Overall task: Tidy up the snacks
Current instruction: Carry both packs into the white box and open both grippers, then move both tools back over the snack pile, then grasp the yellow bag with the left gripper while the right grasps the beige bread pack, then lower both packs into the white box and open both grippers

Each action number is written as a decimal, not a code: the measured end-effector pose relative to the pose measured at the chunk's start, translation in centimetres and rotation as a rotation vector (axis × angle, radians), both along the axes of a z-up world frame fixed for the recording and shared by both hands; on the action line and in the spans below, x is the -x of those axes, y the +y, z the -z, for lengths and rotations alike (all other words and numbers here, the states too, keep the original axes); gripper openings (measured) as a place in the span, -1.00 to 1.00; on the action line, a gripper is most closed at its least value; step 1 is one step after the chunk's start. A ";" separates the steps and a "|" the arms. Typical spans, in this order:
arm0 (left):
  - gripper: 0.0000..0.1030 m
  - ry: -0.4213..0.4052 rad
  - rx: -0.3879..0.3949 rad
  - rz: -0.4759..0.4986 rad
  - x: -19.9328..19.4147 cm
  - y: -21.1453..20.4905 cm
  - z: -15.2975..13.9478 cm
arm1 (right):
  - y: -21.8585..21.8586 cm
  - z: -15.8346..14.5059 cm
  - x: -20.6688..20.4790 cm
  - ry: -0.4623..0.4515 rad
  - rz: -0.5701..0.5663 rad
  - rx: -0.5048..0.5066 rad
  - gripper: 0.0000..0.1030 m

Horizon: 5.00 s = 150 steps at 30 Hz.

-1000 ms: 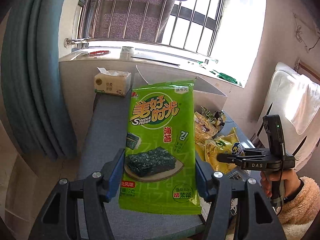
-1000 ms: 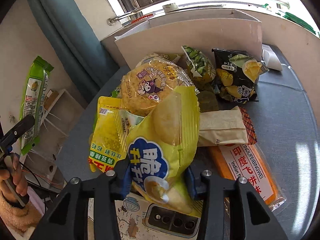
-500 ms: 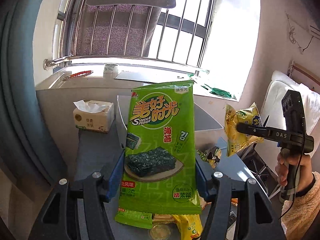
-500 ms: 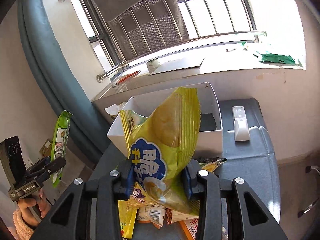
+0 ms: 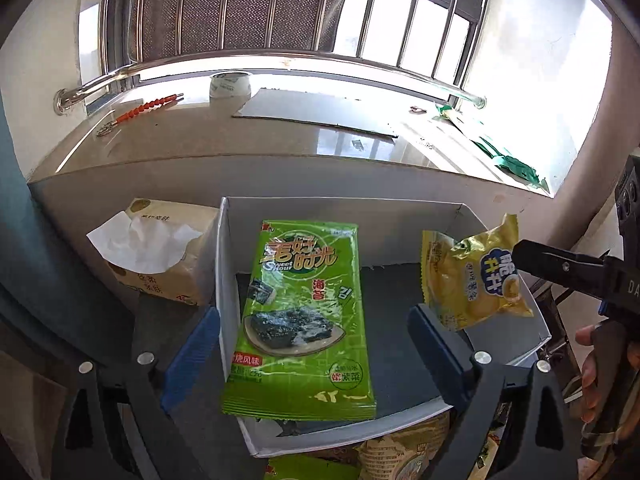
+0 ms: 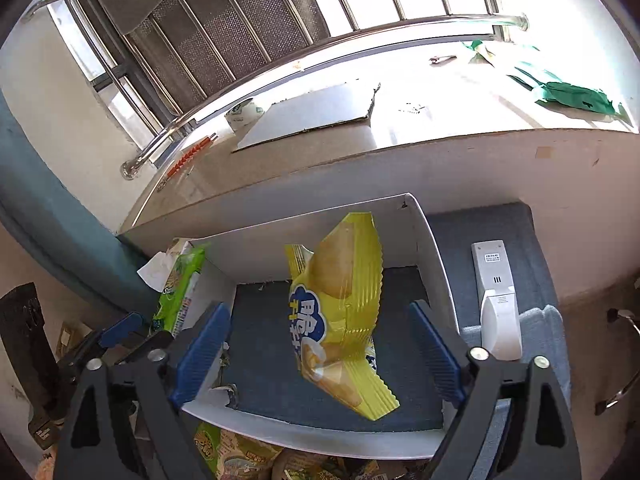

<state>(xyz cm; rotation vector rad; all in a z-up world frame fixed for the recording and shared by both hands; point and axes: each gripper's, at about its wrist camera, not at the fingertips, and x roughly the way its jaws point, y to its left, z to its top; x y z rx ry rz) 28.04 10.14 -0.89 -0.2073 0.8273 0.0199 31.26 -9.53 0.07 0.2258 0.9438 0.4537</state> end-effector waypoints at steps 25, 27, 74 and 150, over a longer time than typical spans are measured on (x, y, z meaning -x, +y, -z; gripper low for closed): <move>1.00 -0.185 0.031 0.136 21.2 -5.5 -0.8 | -6.2 0.2 23.1 -0.322 -0.130 0.020 1.00; 1.00 -0.157 0.046 0.161 23.2 -6.5 0.6 | -6.9 1.9 25.7 -0.330 -0.139 0.034 1.00; 1.00 -0.028 0.118 0.121 27.4 -7.8 7.8 | -5.6 9.0 21.0 -0.210 -0.210 0.265 0.23; 1.00 -0.253 -0.024 0.086 9.8 -2.2 -3.5 | -1.2 -0.9 10.8 -0.212 -0.170 -0.019 1.00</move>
